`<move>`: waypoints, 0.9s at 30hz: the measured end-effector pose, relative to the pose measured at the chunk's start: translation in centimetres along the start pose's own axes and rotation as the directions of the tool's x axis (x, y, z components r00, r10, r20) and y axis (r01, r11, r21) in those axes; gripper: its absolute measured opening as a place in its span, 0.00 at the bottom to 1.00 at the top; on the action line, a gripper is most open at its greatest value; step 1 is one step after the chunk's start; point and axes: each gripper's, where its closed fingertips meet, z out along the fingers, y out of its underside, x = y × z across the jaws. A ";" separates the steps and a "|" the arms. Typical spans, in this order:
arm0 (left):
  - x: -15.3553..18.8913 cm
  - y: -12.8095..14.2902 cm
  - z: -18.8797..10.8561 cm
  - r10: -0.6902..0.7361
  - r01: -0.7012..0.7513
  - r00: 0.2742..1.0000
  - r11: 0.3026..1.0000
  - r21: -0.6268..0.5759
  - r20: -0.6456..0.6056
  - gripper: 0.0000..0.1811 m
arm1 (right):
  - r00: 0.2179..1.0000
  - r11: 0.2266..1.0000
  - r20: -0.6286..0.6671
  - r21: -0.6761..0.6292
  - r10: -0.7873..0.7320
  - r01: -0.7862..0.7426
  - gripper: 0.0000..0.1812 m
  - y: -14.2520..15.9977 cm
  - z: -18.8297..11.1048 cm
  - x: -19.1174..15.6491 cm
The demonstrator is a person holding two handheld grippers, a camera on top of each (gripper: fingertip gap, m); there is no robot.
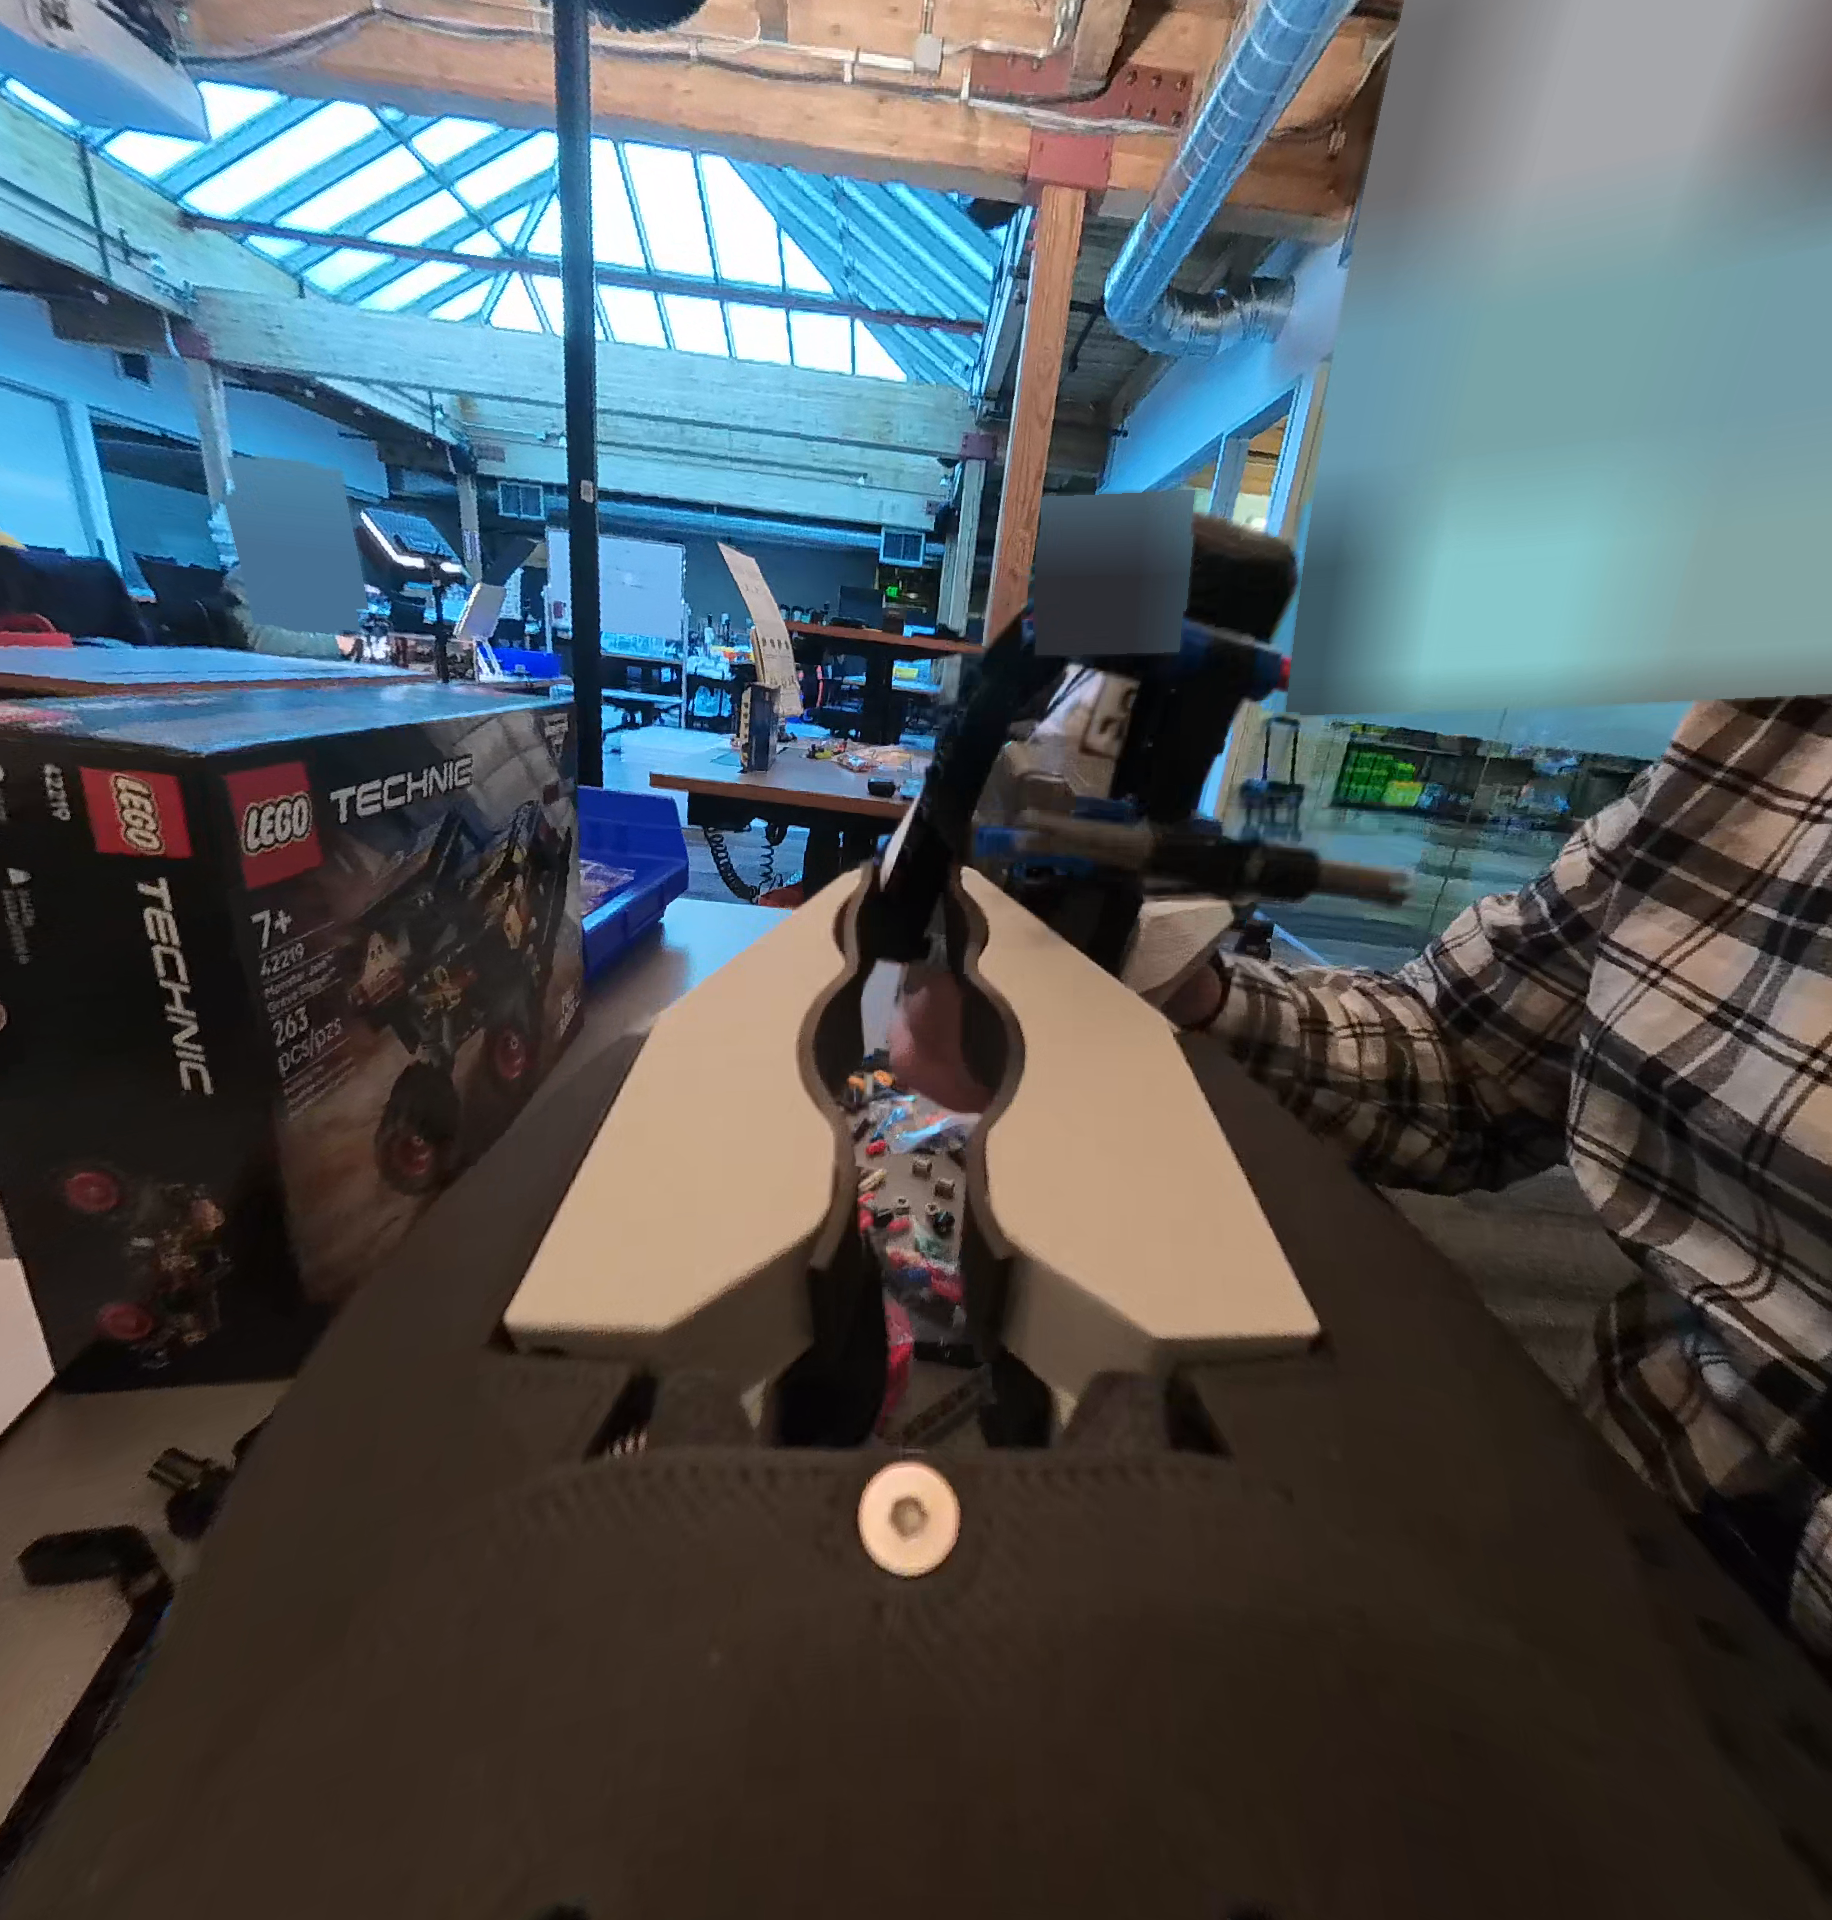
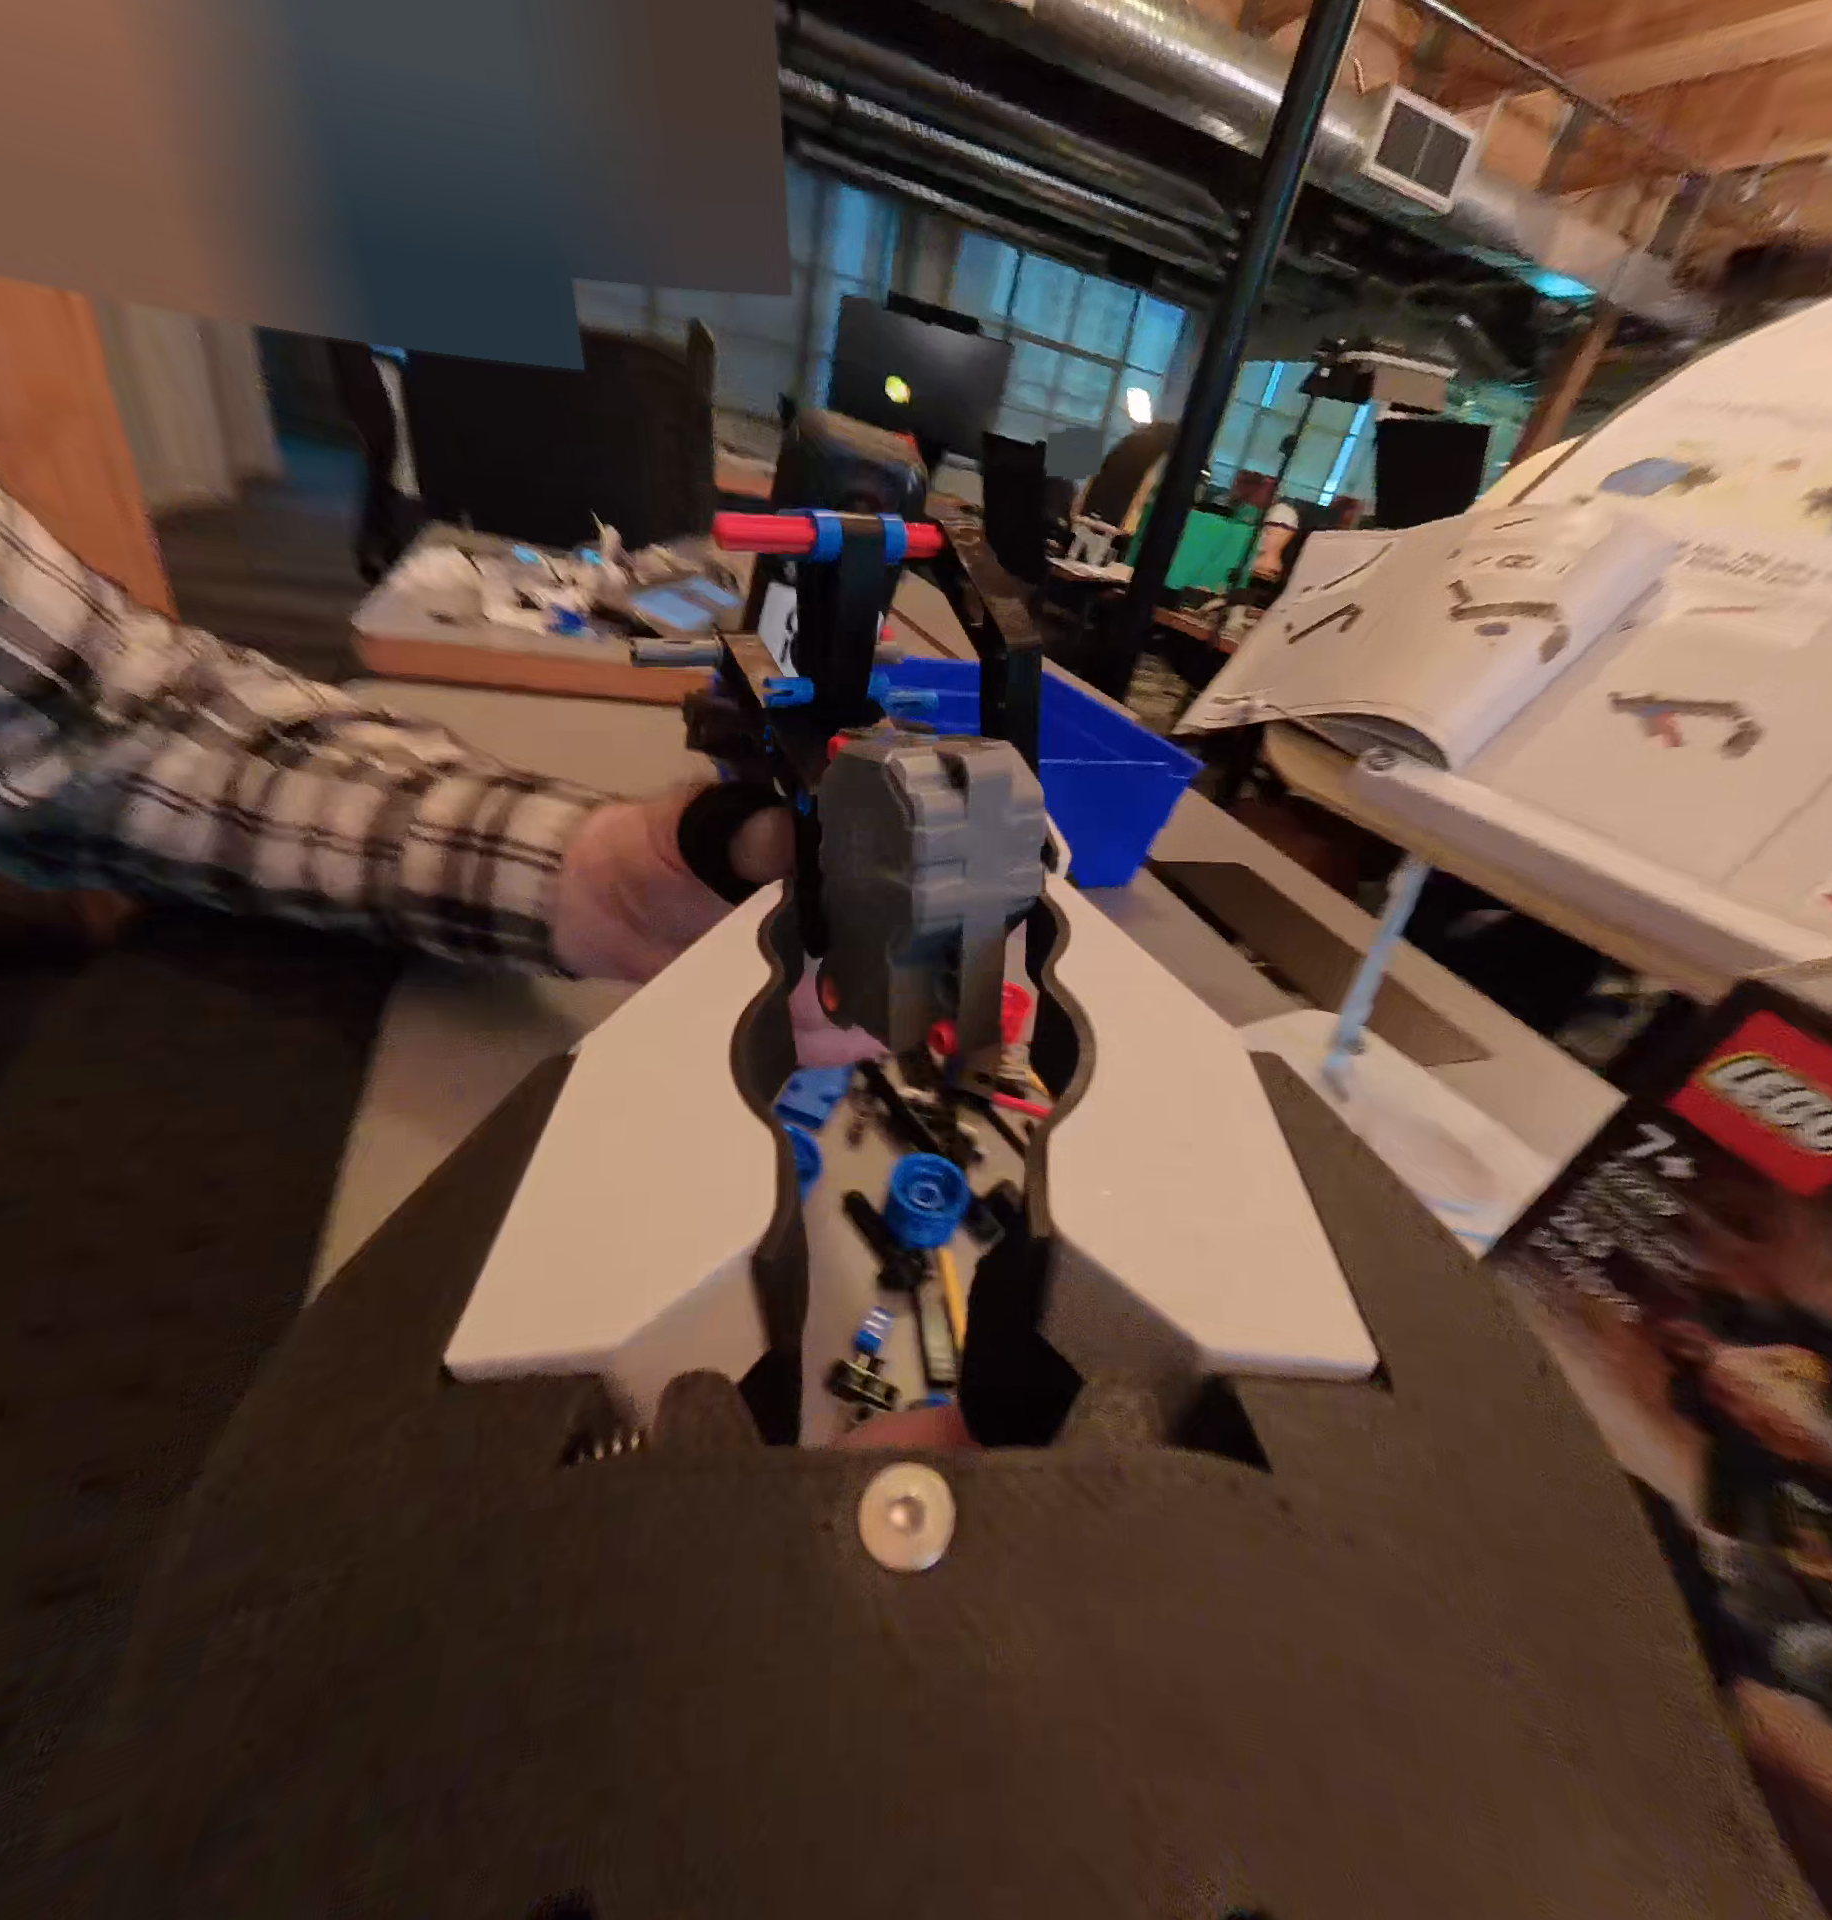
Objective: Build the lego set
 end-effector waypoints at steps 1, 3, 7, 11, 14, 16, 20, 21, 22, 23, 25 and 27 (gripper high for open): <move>-0.3 0.2 -0.1 -0.008 0.009 1.000 1.000 -0.016 0.009 0.07 | 0.998 0.998 -0.031 -0.018 -0.057 0.057 0.22 0.1 0.0 0.2; -0.5 0.7 -0.2 -0.071 0.070 0.997 0.997 -0.045 -0.004 0.07 | 0.981 0.984 -0.080 -0.054 -0.176 0.172 0.22 0.2 -0.1 0.3; -0.7 0.2 -1.3 -0.286 0.284 0.952 0.958 -0.031 -0.109 0.17 | 0.937 0.949 -0.149 -0.074 -0.315 0.307 0.21 -0.2 -0.2 0.4; -0.6 -0.1 -1.7 -0.295 0.291 0.949 0.956 -0.048 -0.115 0.20 | 0.886 0.908 -0.198 -0.112 -0.418 0.403 0.21 -0.5 -0.7 1.0; 1.0 -0.1 -2.1 -0.369 0.358 0.902 0.929 -0.090 -0.224 0.31 | 0.817 0.848 -0.226 -0.162 -0.530 0.505 0.19 -0.4 -0.9 1.2; 1.6 -0.5 -2.4 -0.384 0.373 0.885 0.923 -0.094 -0.264 0.38 | 0.782 0.817 -0.236 -0.189 -0.577 0.545 0.17 -0.2 -1.0 1.4; 3.6 -0.3 -2.0 -0.334 0.304 0.888 0.942 -0.141 -0.316 0.43 | 0.746 0.783 -0.239 -0.222 -0.621 0.581 0.16 0.1 -0.8 1.4; 3.7 0.0 -2.0 -0.320 0.287 0.895 0.946 -0.151 -0.309 0.42 | 0.743 0.781 -0.240 -0.225 -0.624 0.583 0.16 0.1 -0.8 1.4; 3.7 0.1 -1.9 -0.292 0.257 0.910 0.954 -0.152 -0.293 0.40 | 0.739 0.777 -0.242 -0.233 -0.629 0.585 0.16 0.2 -0.8 1.6; 3.7 0.1 -1.8 -0.264 0.231 0.920 0.962 -0.145 -0.288 0.37 | 0.732 0.770 -0.243 -0.246 -0.637 0.589 0.16 0.4 -0.8 1.7; 3.6 0.0 -1.5 -0.218 0.187 0.941 0.972 -0.140 -0.260 0.27 | 0.720 0.759 -0.243 -0.270 -0.650 0.593 0.16 0.9 -0.8 2.1; 3.8 0.2 -1.3 -0.166 0.134 0.952 0.981 -0.139 -0.258 0.15 | 0.706 0.746 -0.248 -0.290 -0.664 0.600 0.15 1.2 -0.8 2.4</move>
